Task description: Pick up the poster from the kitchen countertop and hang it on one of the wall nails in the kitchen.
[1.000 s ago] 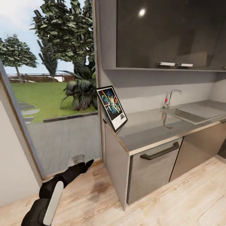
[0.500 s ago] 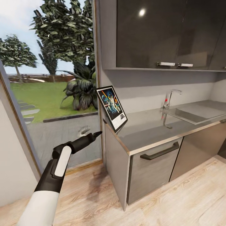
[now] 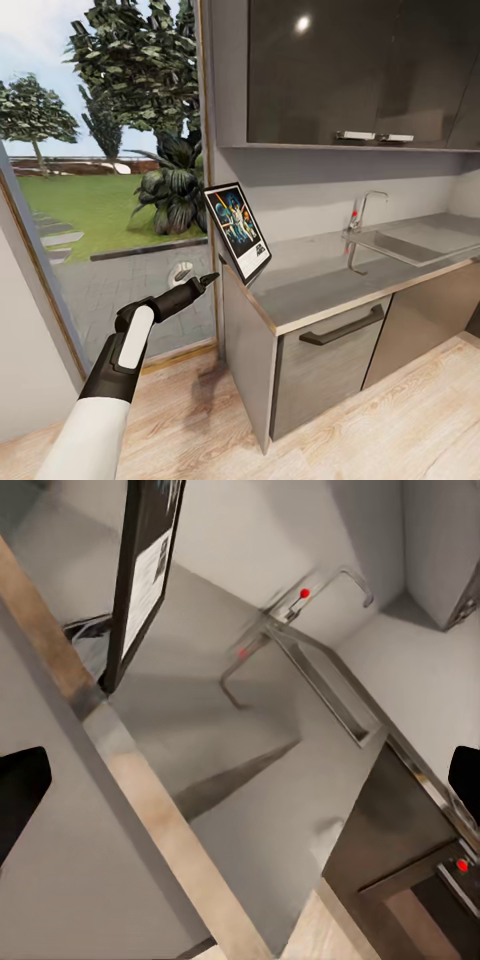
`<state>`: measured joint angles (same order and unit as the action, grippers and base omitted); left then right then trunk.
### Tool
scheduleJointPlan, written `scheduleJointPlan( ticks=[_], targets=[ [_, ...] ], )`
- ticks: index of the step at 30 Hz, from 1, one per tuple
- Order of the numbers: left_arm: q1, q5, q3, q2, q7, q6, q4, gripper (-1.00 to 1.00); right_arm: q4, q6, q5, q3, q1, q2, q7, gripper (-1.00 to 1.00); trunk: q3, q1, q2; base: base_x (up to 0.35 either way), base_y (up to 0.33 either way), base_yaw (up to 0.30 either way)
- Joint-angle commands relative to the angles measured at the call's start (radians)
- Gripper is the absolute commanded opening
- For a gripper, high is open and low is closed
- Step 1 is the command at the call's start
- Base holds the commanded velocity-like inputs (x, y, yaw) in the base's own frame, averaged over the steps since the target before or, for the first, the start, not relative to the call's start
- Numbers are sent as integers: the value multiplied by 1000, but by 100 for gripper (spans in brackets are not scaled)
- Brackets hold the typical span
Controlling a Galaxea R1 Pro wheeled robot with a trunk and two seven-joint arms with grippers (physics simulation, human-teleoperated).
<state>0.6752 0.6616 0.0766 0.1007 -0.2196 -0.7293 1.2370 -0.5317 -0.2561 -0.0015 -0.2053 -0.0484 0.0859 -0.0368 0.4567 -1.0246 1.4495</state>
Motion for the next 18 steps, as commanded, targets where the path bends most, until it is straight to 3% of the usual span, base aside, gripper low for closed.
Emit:
scheduleJointPlan(
  ticks=[1,7,18],
  targets=[
    [1,0,4,1,-4,-7,0,100,1,-3,0,0,-1,0,-2,100,1,0,1,273,0,0],
    [1,1,5,2,-4,-7,-1,100,1,-4,0,0,-1,0,-3,100,1,0,1,314,0,0],
    [1,3,5,4,-4,-8,0,100,1,-5,-2,-3,-1,1,-3,100,1,0,1,196,0,0]
  ],
)
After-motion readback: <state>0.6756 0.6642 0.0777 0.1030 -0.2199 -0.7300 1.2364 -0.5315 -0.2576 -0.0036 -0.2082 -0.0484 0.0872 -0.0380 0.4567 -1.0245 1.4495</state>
